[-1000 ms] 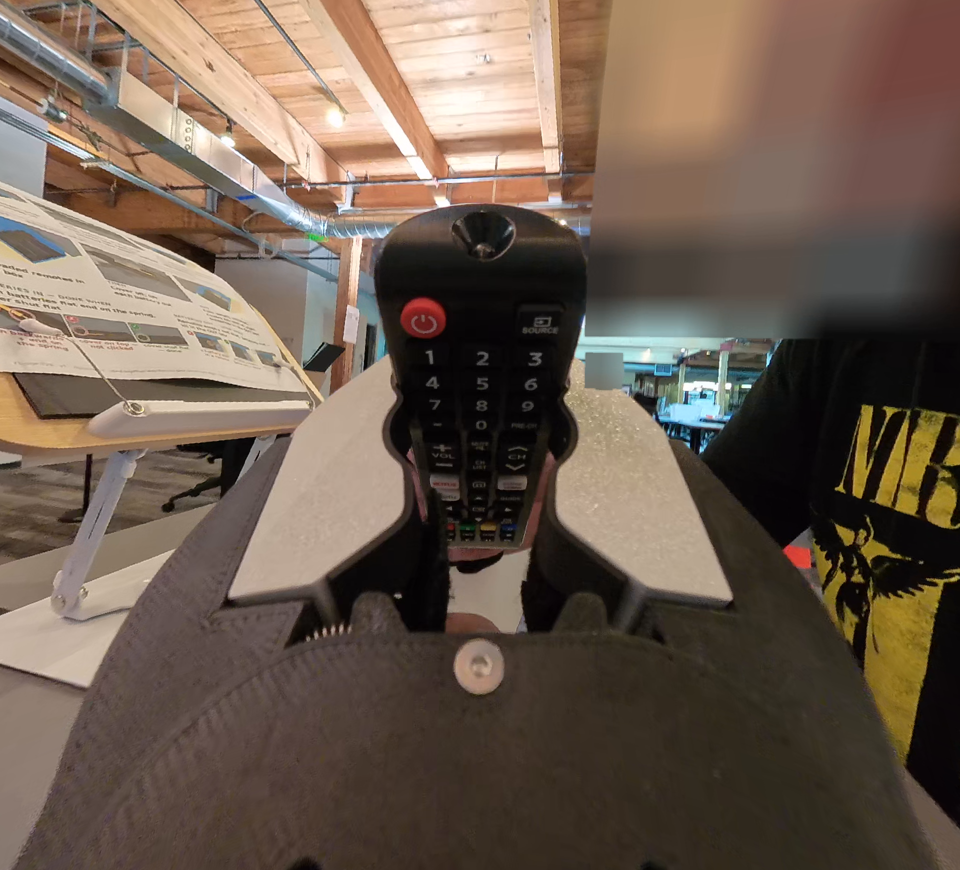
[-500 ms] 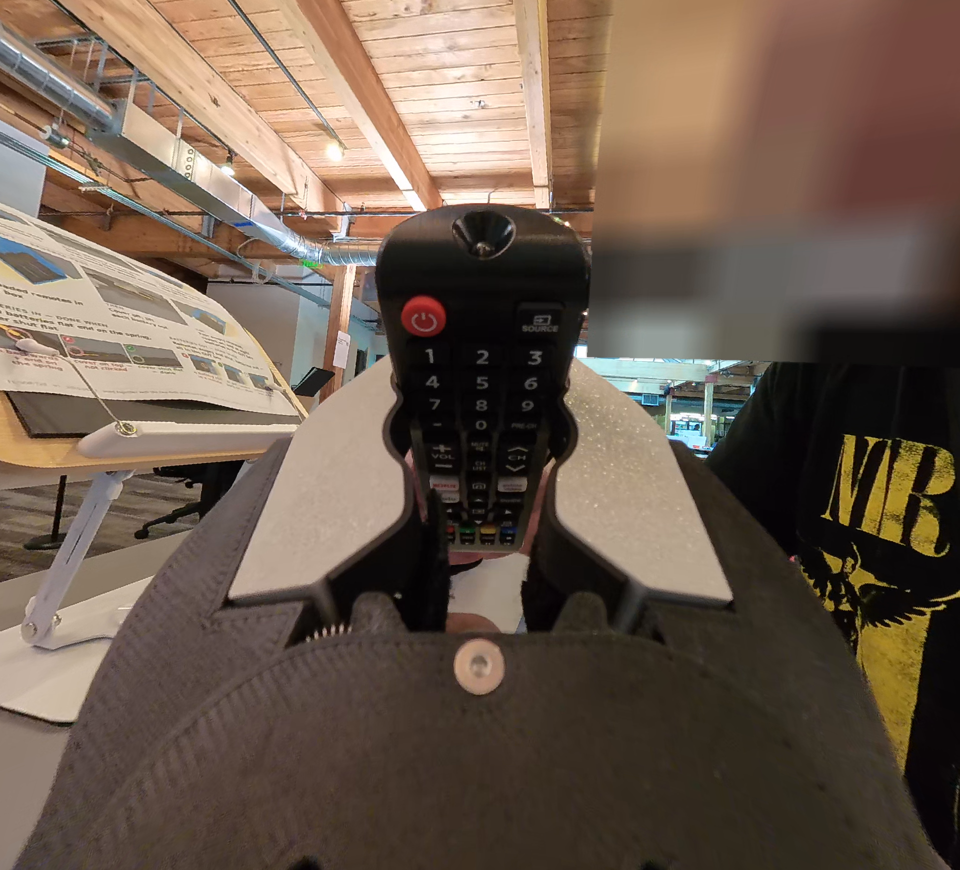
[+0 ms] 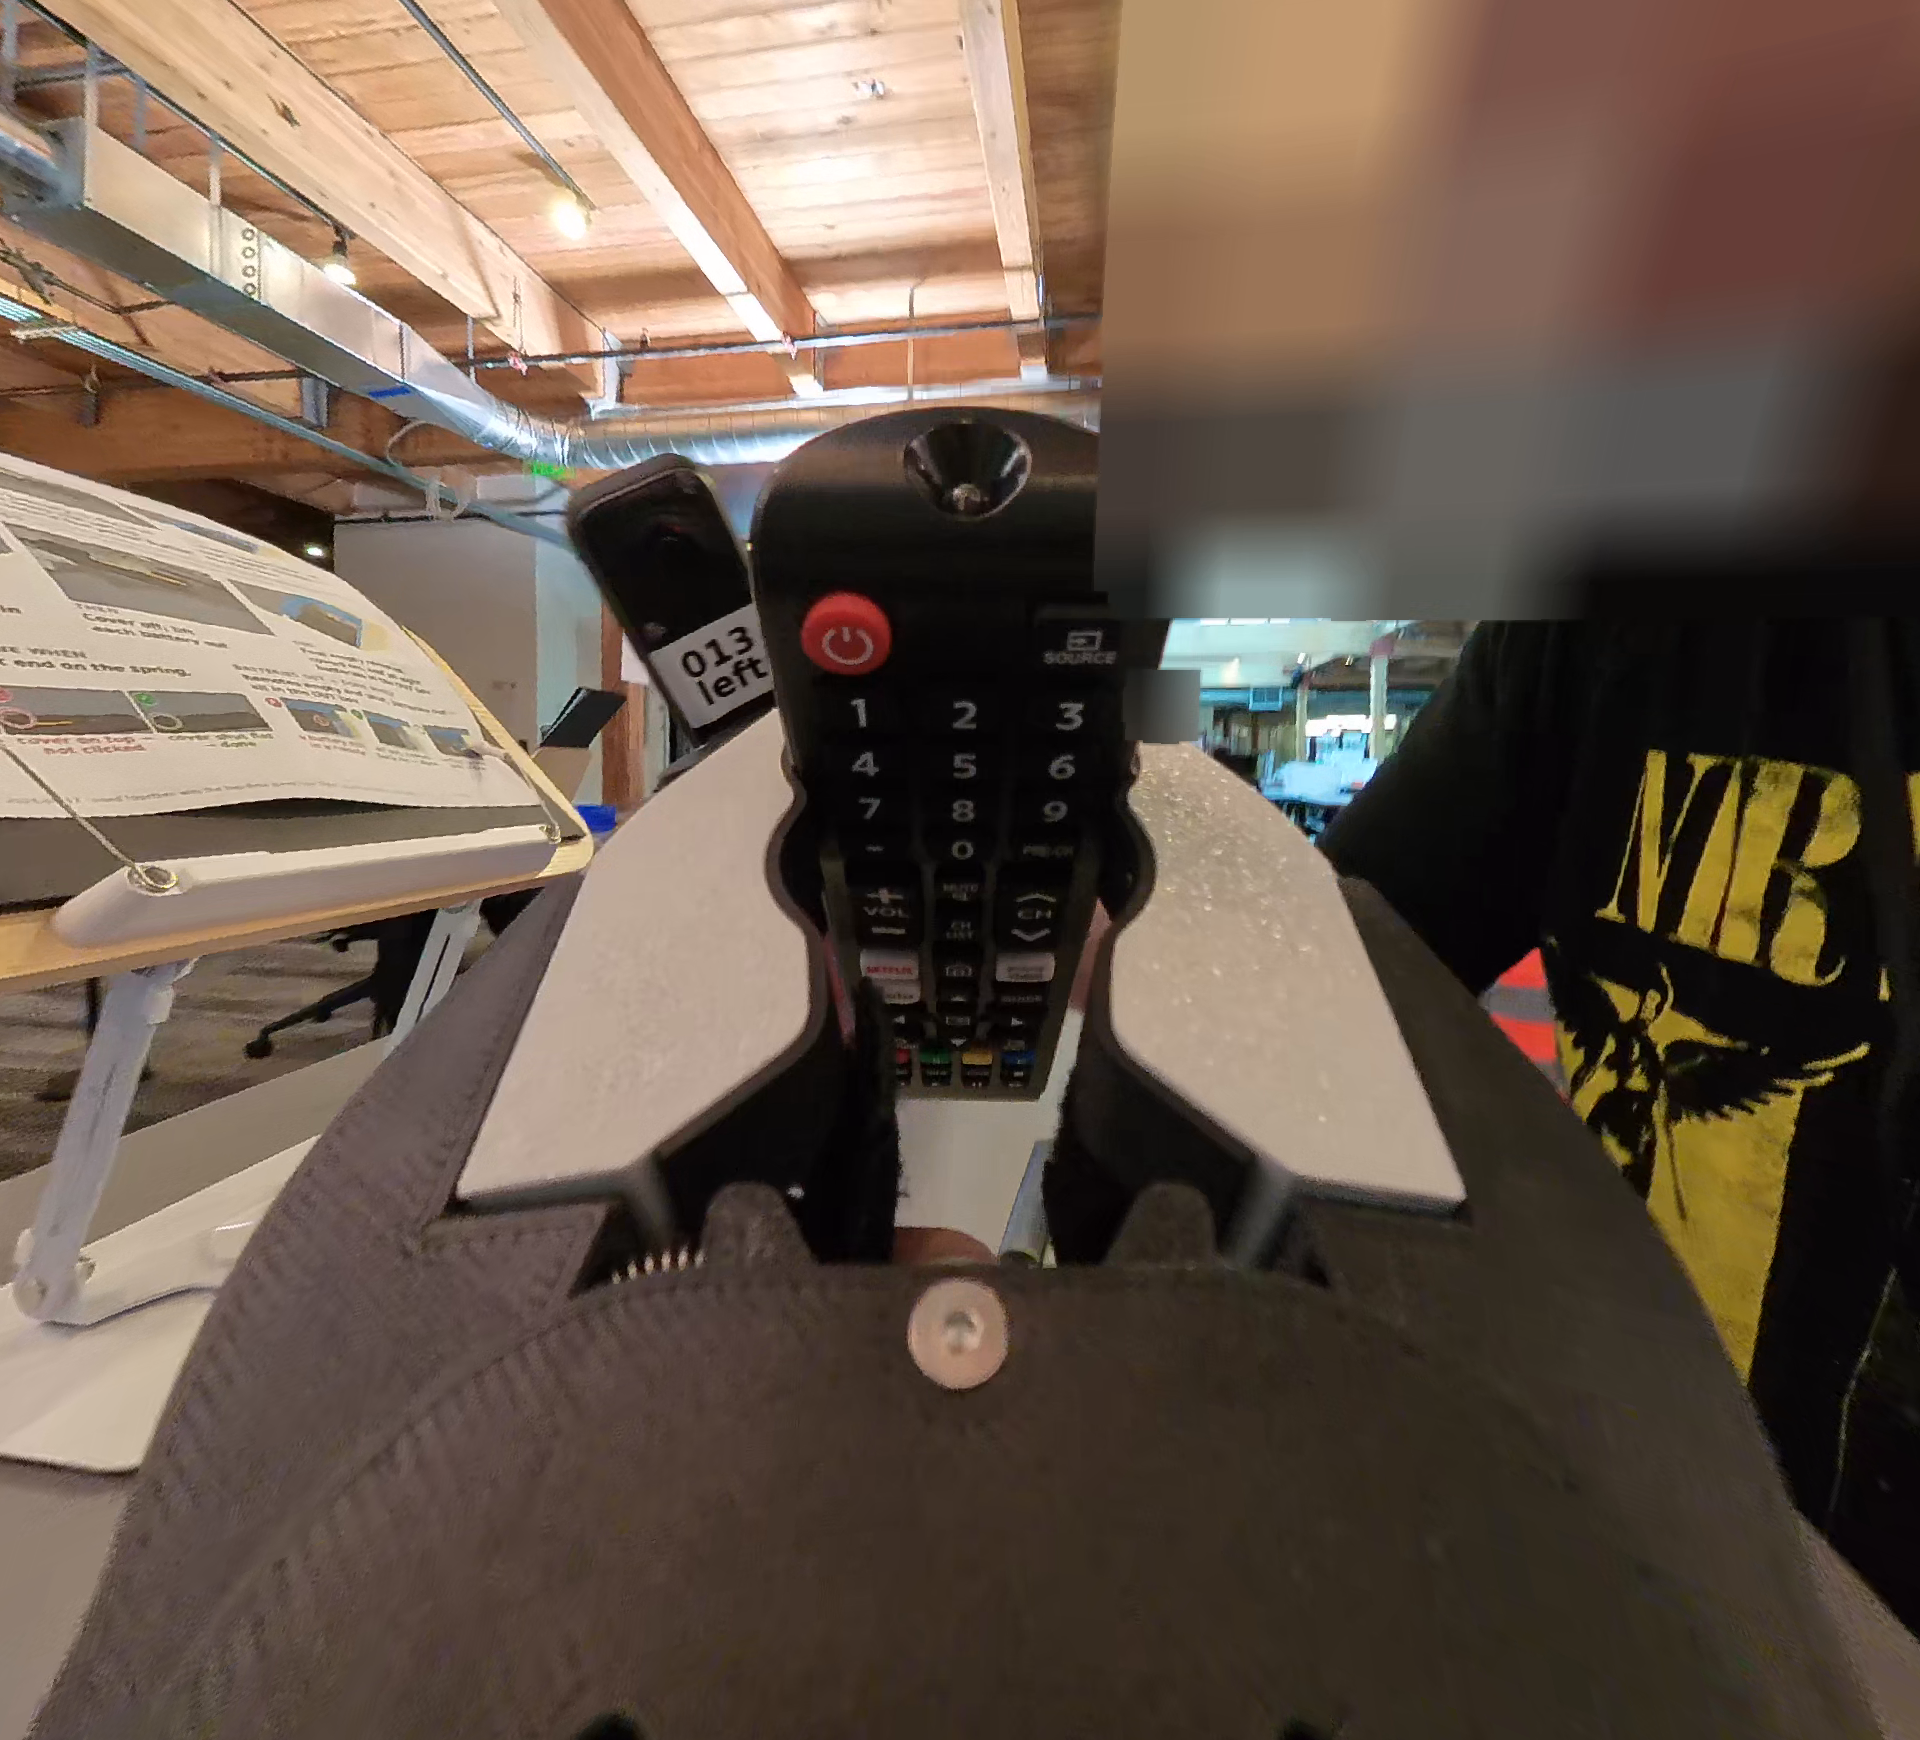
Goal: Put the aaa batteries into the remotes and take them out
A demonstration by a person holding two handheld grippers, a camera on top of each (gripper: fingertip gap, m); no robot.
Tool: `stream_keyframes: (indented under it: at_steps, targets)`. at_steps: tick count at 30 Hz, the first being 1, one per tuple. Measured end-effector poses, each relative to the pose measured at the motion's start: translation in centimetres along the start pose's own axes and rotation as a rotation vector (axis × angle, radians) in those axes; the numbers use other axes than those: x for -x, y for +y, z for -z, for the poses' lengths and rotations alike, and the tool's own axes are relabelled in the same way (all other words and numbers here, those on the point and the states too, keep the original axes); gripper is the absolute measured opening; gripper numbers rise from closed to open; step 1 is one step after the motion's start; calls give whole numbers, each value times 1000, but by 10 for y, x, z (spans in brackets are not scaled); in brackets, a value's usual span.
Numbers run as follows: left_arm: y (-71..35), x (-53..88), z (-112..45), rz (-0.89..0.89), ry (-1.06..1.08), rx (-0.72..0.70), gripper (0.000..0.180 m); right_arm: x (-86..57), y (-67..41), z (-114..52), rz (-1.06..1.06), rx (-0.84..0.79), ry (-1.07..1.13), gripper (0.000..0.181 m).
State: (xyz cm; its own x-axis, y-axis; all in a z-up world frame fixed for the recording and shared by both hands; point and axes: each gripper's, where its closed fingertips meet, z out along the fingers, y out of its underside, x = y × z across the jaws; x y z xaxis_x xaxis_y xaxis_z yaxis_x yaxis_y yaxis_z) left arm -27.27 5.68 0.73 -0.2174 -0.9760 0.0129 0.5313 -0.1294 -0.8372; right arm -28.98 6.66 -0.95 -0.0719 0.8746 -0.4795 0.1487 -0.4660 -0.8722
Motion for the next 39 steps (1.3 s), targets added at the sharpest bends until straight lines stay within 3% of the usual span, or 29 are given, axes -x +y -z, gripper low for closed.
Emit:
stream_keyframes:
  at_steps: [2, 4, 8, 9, 21, 24, 31, 34, 37, 39]
  targets:
    - [3, -2, -2, -40, -2, 44, 52, 0, 5, -3, -78, 9, -35, 64]
    - [5, -5, -3, -69, -1, 73, 52, 0, 7, -3, -113, -6, -70, 49]
    - [8, -6, -4, -93, -1, 105, 52, 1, 12, -4, -163, -6, -110, 47]
    - [9, -7, -5, -95, 1, 110, 52, 4, 13, -4, -160, -7, -133, 41]
    - [8, -11, -8, -97, 14, 97, 51, 9, 17, -5, -132, -6, -191, 39]
    - [9, -16, -11, -95, 37, 95, 51, 9, 19, -4, -116, 5, -202, 30]
    - [5, -14, -7, -76, 45, 66, 51, 5, 17, -4, -56, 24, -139, 29]
    - [-2, -11, -2, -66, 34, 29, 52, 6, 5, 2, -41, 5, -129, 52]
    - [-12, -4, 8, -67, 1, -4, 52, -2, 1, 21, 47, 15, -4, 52]
    - [-16, 0, 11, -71, -19, -14, 51, -15, 15, 36, 82, 105, 139, 43]
